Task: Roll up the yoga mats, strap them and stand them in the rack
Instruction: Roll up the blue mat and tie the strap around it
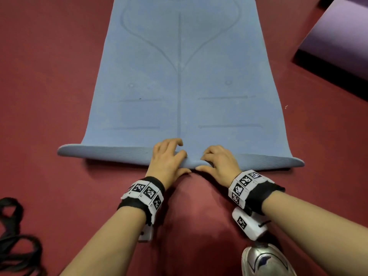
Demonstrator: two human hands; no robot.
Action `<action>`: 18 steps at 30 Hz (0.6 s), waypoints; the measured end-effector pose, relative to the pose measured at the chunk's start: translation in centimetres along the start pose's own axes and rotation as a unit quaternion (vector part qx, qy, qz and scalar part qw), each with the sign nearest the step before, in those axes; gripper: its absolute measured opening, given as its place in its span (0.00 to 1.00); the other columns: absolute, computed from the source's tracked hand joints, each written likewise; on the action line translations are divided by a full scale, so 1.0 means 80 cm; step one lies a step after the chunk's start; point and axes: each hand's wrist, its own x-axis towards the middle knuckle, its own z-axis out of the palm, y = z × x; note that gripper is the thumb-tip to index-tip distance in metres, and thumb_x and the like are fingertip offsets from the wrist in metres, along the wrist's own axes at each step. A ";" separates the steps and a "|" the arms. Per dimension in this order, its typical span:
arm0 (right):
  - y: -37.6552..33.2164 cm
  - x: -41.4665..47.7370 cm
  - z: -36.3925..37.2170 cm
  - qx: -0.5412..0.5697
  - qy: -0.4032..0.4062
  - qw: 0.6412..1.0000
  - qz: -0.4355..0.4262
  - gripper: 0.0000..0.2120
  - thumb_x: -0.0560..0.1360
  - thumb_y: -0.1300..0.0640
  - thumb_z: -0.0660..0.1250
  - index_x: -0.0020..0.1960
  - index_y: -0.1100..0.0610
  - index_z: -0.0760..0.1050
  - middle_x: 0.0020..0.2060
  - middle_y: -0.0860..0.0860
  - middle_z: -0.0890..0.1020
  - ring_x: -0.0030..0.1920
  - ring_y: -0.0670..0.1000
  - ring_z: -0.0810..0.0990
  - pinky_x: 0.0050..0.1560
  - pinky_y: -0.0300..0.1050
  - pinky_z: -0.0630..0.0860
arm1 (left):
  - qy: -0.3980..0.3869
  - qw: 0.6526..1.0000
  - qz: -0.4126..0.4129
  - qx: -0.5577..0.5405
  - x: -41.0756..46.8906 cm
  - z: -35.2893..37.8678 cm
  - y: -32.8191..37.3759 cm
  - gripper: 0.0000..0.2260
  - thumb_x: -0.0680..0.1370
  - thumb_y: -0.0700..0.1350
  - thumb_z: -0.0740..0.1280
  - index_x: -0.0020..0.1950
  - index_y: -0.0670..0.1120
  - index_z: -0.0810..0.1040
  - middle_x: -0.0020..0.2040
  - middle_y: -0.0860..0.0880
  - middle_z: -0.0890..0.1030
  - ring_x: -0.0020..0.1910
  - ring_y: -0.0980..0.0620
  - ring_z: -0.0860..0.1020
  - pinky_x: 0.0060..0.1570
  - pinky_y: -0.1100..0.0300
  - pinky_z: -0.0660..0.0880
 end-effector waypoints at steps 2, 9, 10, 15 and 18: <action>-0.001 0.002 -0.001 -0.002 -0.019 1.000 0.016 0.24 0.69 0.36 0.61 0.47 0.55 0.82 0.43 0.53 0.78 0.48 0.56 0.76 0.49 0.47 0.70 | -0.037 0.999 -0.011 -0.021 0.003 0.004 -0.004 0.16 0.66 0.56 0.73 0.37 0.44 0.79 0.43 0.45 0.78 0.46 0.47 0.69 0.46 0.53 0.62; -0.008 -0.003 -0.006 -0.158 0.054 0.985 -0.038 0.21 0.61 0.43 0.77 0.46 0.56 0.79 0.37 0.51 0.82 0.38 0.55 0.81 0.44 0.48 0.75 | -0.231 0.949 -0.156 -0.144 0.027 0.000 -0.016 0.15 0.77 0.52 0.66 0.46 0.40 0.81 0.45 0.42 0.80 0.45 0.43 0.77 0.44 0.55 0.69; -0.007 -0.003 -0.006 -0.156 0.061 0.985 -0.035 0.21 0.61 0.44 0.78 0.45 0.57 0.79 0.39 0.52 0.82 0.40 0.56 0.81 0.45 0.49 0.75 | -0.252 0.935 -0.184 -0.167 0.033 -0.003 -0.018 0.14 0.76 0.52 0.67 0.45 0.41 0.81 0.42 0.42 0.80 0.43 0.44 0.76 0.43 0.55 0.69; 0.004 0.012 -0.024 -0.076 -0.012 0.997 0.025 0.18 0.74 0.41 0.65 0.54 0.53 0.79 0.49 0.52 0.81 0.52 0.55 0.78 0.47 0.44 0.68 | -0.347 0.871 -0.240 -0.252 0.055 -0.009 -0.024 0.11 0.76 0.50 0.68 0.43 0.43 0.81 0.34 0.50 0.77 0.38 0.52 0.73 0.35 0.64 0.67; 0.011 0.017 -0.028 -0.052 -0.054 0.996 0.045 0.16 0.76 0.42 0.63 0.54 0.51 0.79 0.49 0.51 0.83 0.53 0.54 0.78 0.43 0.42 0.65 | -0.343 0.903 -0.214 -0.148 0.061 -0.011 -0.016 0.15 0.76 0.56 0.66 0.48 0.45 0.82 0.45 0.46 0.82 0.45 0.48 0.77 0.44 0.59 0.70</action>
